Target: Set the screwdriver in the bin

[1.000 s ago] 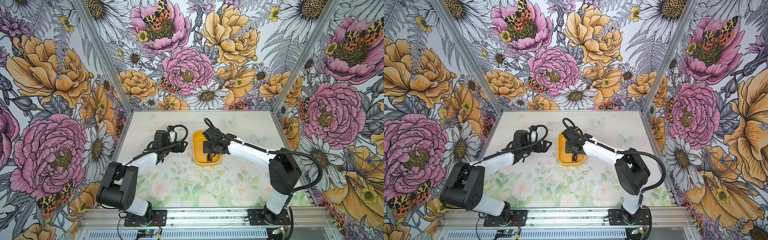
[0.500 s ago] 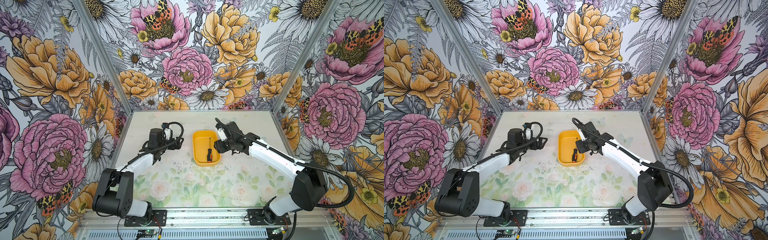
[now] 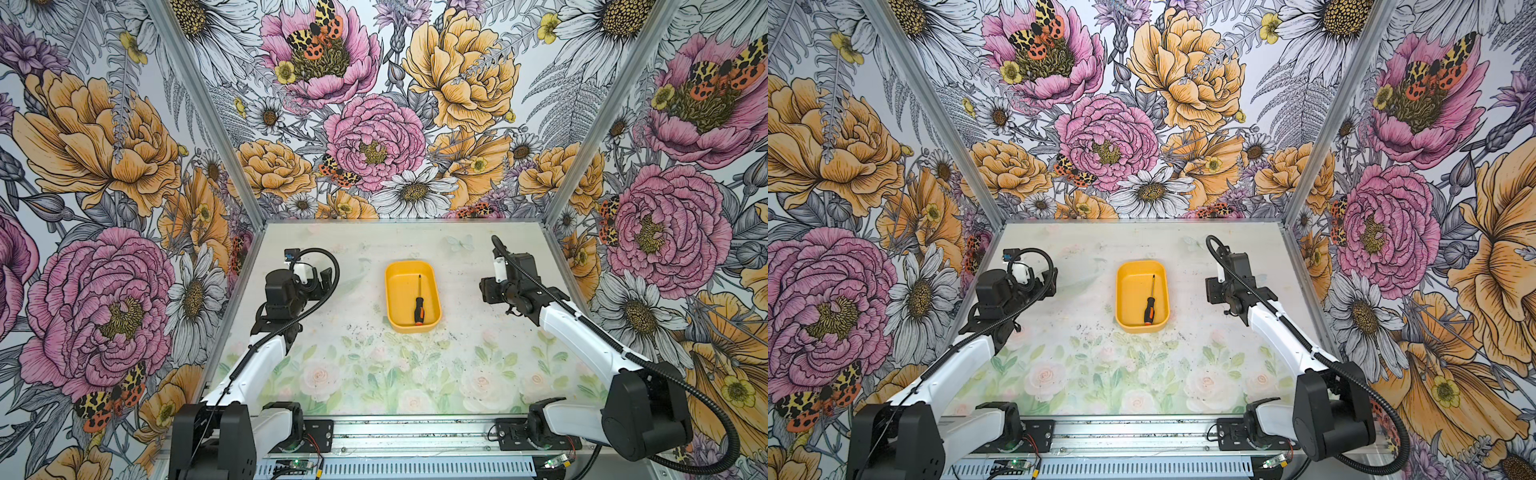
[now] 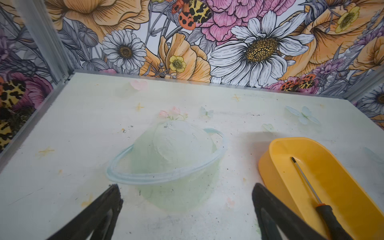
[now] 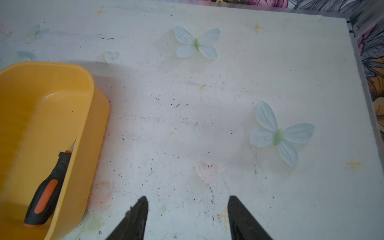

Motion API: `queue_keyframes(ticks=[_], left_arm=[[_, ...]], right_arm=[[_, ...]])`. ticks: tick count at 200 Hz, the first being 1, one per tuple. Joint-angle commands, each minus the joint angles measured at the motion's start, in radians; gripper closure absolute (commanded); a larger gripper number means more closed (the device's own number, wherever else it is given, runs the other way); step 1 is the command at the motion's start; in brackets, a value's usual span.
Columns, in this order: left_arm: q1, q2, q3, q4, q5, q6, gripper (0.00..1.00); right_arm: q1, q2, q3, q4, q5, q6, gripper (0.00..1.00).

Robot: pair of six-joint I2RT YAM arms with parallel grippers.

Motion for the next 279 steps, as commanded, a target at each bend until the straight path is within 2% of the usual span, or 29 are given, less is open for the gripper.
queue_keyframes(ticks=[1,21,47,67,90,105,115,170,187,212,222,237,256,279], left_arm=[[0.046,-0.042,-0.089,0.182,-0.067,0.041,0.01],[0.084,-0.038,-0.169,0.343,-0.076,0.033,0.01],[0.118,0.036,-0.221,0.517,-0.043,0.057,0.01],[0.132,0.118,-0.216,0.583,-0.017,0.039,0.01],[0.142,0.202,-0.182,0.602,0.064,0.017,0.01],[0.141,0.268,-0.191,0.691,0.1,0.01,0.01],[0.141,0.3,-0.2,0.729,0.099,0.011,0.01],[0.14,0.444,-0.237,0.935,0.092,0.005,0.01],[0.129,0.437,-0.237,0.917,0.079,0.016,0.01],[0.117,0.505,-0.223,0.966,0.07,0.02,0.01],[0.113,0.481,-0.207,0.889,0.054,0.029,0.01],[0.088,0.492,-0.191,0.881,0.037,0.053,0.01],[0.058,0.483,-0.15,0.784,0.025,0.088,0.01],[0.058,0.48,-0.147,0.772,0.008,0.081,0.01]], right_arm=[[-0.051,-0.026,-0.049,0.152,-0.02,-0.022,0.37],[-0.101,-0.033,-0.106,0.243,-0.013,-0.031,0.37],[-0.16,-0.035,-0.202,0.42,-0.015,-0.032,0.37],[-0.177,-0.026,-0.24,0.506,0.004,-0.043,0.37],[-0.184,-0.002,-0.31,0.654,0.023,-0.061,0.37],[-0.188,0.023,-0.37,0.777,0.034,-0.074,0.37],[-0.188,0.04,-0.404,0.867,0.028,-0.084,0.38],[-0.188,0.088,-0.426,1.021,0.028,-0.075,0.38],[-0.184,0.134,-0.431,1.087,0.022,-0.064,0.38],[-0.179,0.222,-0.432,1.168,0.052,-0.062,0.38],[-0.172,0.251,-0.427,1.186,0.059,-0.072,0.38],[-0.171,0.248,-0.43,1.186,0.066,-0.068,0.37],[-0.175,0.253,-0.428,1.188,0.062,-0.064,0.37],[-0.192,0.257,-0.423,1.182,0.029,-0.054,0.36]])
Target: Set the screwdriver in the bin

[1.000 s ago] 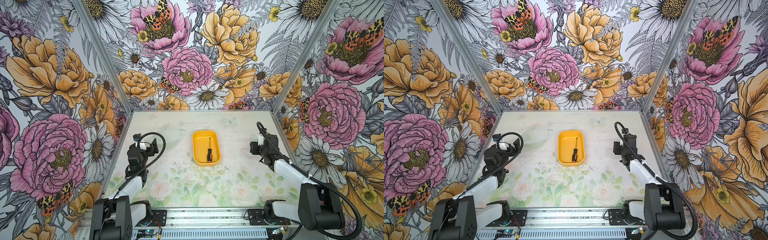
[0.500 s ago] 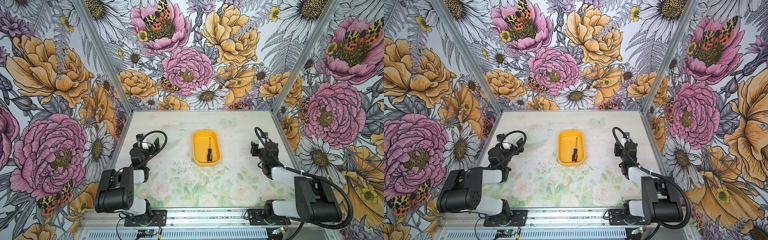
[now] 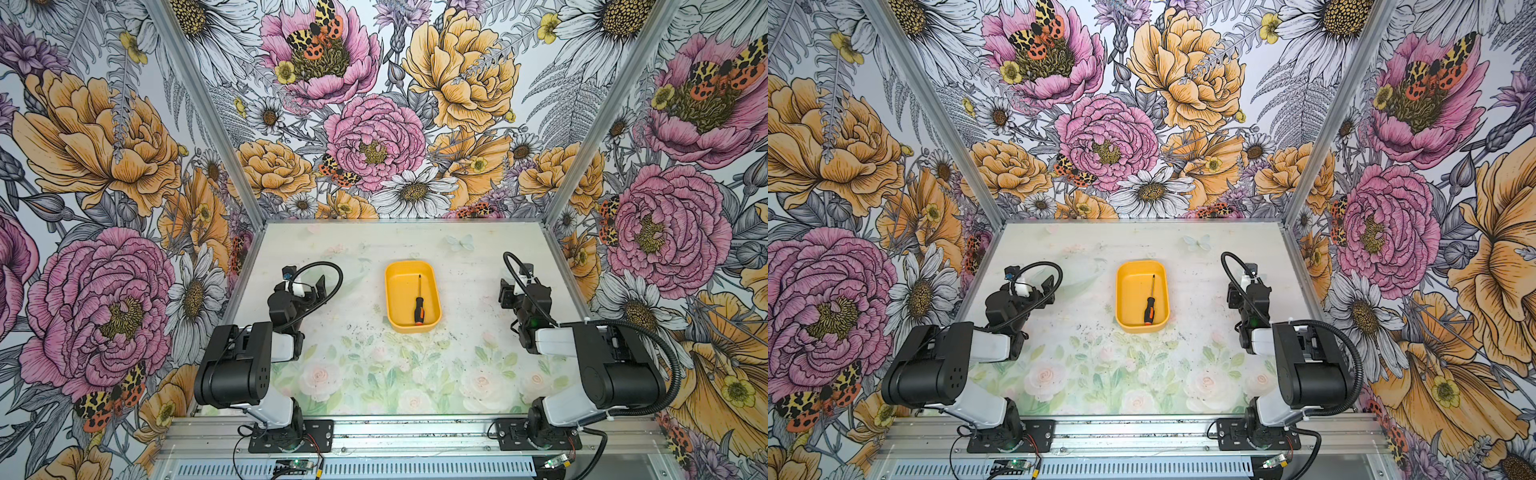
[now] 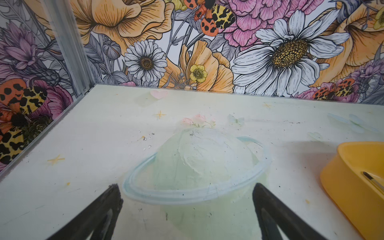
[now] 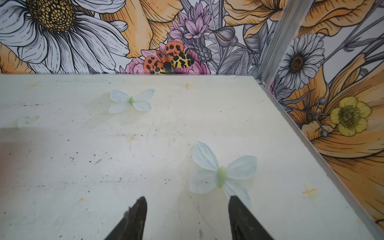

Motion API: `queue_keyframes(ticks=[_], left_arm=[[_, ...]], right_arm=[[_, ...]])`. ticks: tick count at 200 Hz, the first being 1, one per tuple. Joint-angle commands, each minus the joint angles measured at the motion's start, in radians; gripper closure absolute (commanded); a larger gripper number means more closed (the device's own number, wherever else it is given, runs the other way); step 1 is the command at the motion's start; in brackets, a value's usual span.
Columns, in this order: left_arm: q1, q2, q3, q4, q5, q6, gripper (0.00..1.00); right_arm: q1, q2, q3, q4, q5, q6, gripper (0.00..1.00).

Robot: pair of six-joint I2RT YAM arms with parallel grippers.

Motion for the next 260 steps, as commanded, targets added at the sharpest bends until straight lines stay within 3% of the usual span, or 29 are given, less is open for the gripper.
queue_keyframes(ticks=[1,41,54,58,61,260], left_arm=[[-0.005,-0.007,0.02,-0.036,-0.032,0.028,0.01],[-0.004,-0.006,0.019,-0.034,-0.034,0.028,0.01],[-0.005,-0.006,0.021,-0.036,-0.048,0.023,0.01],[-0.006,-0.006,0.02,-0.037,-0.05,0.024,0.01],[-0.007,-0.007,0.021,-0.037,-0.05,0.025,0.01],[-0.012,-0.008,0.021,-0.038,-0.096,0.015,0.01]], right_arm=[[-0.012,0.005,0.009,0.049,-0.018,0.013,0.36],[-0.019,0.005,0.011,0.047,-0.032,0.018,0.29],[-0.019,0.005,0.01,0.047,-0.031,0.017,0.2],[-0.019,0.005,0.01,0.048,-0.031,0.017,0.03],[-0.019,0.003,0.008,0.048,-0.03,0.018,0.01],[0.0,0.003,0.001,0.061,0.012,0.009,0.0]])
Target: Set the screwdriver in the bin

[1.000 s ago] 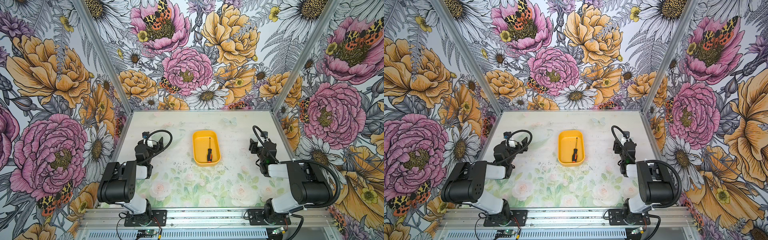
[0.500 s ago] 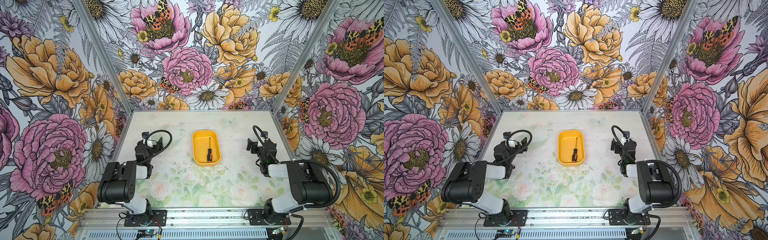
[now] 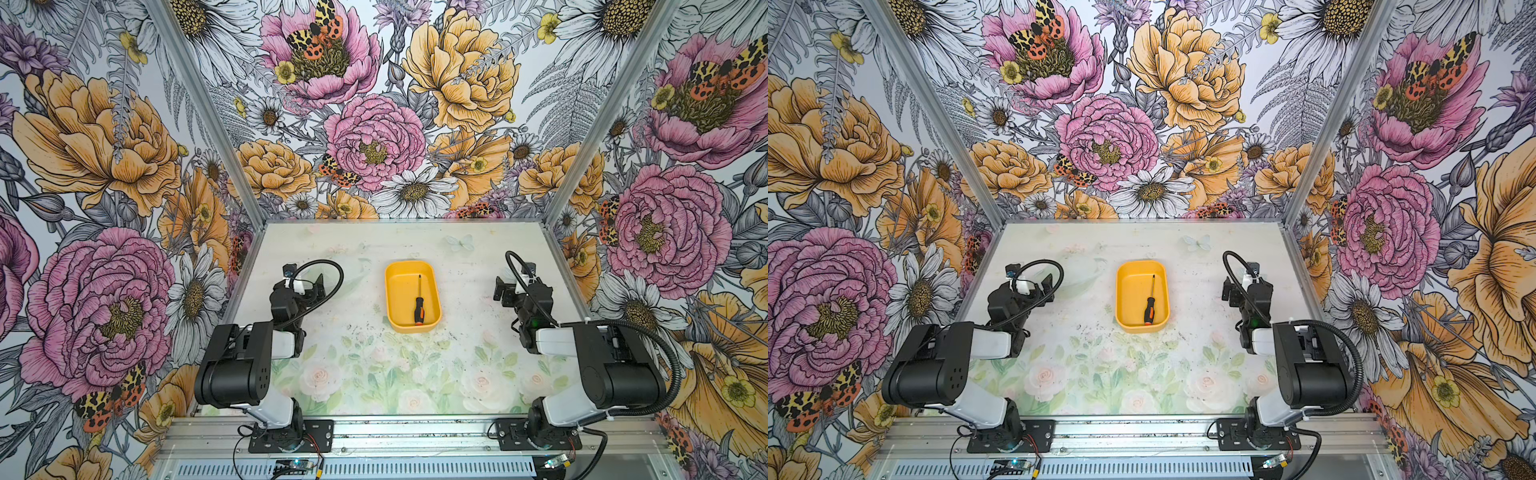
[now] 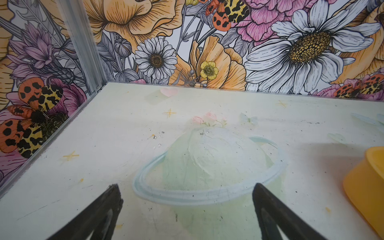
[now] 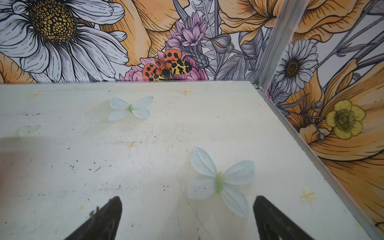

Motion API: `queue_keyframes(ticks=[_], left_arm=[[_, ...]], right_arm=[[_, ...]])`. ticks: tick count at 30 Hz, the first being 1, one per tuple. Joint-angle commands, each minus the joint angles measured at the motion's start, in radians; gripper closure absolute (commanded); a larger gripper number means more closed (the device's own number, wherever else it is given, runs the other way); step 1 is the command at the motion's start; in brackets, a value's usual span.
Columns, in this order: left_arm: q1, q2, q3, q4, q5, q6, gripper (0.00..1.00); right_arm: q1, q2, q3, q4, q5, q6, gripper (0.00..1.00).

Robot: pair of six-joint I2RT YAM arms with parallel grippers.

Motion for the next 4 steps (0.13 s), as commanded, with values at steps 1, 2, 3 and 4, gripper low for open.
queue_keyframes(ticks=[1,2,3,4], left_arm=[[-0.006,-0.008,0.011,0.003,-0.018,0.001,0.01],[-0.007,-0.008,0.011,0.003,-0.018,0.0,0.01],[-0.007,-0.008,0.011,0.002,-0.018,0.001,0.01],[-0.007,-0.008,0.01,0.003,-0.019,0.0,0.01]], right_arm=[[0.006,0.003,0.001,0.045,0.011,-0.002,0.01],[0.006,0.002,0.001,0.045,0.011,-0.002,0.01],[0.006,0.002,0.001,0.044,0.011,-0.003,0.01],[0.006,0.002,0.001,0.045,0.011,-0.002,0.01]])
